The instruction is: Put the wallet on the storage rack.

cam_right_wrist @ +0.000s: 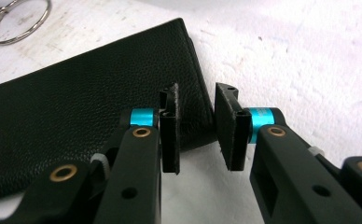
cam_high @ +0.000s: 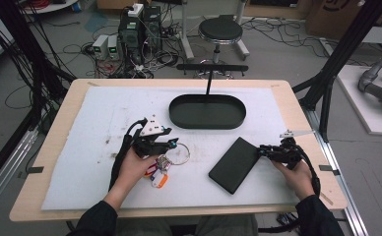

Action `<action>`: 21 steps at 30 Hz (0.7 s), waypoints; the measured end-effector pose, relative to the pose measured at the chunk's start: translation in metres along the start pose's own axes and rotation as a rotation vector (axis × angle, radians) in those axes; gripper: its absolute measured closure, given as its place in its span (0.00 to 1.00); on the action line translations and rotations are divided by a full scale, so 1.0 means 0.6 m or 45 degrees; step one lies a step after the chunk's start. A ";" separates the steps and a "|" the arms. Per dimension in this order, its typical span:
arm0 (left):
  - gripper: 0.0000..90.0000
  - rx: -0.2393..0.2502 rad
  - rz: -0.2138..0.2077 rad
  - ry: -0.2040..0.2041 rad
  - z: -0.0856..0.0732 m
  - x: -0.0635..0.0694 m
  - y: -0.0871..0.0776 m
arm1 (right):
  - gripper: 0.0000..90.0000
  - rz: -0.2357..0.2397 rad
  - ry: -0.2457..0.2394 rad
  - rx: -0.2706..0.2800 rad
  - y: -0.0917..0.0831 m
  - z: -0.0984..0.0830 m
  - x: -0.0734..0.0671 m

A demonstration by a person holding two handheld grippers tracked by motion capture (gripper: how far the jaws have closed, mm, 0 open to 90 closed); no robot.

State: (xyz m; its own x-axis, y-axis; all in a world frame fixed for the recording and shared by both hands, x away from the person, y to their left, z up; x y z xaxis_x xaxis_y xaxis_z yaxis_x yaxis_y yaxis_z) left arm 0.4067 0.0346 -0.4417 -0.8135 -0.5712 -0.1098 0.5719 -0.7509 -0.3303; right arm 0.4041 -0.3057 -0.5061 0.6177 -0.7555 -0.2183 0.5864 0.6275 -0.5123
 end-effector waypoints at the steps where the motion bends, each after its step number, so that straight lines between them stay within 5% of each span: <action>1: 0.60 0.006 -0.005 -0.003 0.000 0.001 0.000 | 0.79 0.002 -0.030 0.004 -0.003 0.001 -0.001; 5: 0.60 0.017 -0.018 -0.003 0.001 0.002 -0.004 | 0.63 0.047 -0.258 0.016 -0.025 0.003 -0.008; 8: 0.60 0.027 -0.034 -0.007 0.002 0.004 -0.004 | 0.56 0.044 -0.333 -0.054 -0.027 -0.012 -0.003; 15: 0.60 0.026 -0.070 -0.003 0.002 0.013 -0.002 | 0.52 0.083 -0.337 -0.133 -0.014 -0.030 0.000; 21: 0.59 0.025 -0.166 -0.009 0.000 0.039 0.007 | 0.52 0.105 -0.325 -0.126 -0.006 -0.030 -0.001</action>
State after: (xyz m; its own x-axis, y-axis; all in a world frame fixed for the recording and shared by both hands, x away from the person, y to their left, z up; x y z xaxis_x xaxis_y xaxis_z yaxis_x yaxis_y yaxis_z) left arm 0.3902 0.0178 -0.4457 -0.8803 -0.4706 -0.0604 0.4634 -0.8252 -0.3231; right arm 0.3921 -0.3107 -0.5191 0.7804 -0.6231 -0.0528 0.4827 0.6539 -0.5826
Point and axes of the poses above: each handheld gripper's, and its own axes: y roughly forward along the jaws, z roughly out of its top, x roughly to its right, the point moved 10 cm from there along y, roughly forward along the jaws, and after that the axes turned 10 degrees about x, right-handed, at the moved point
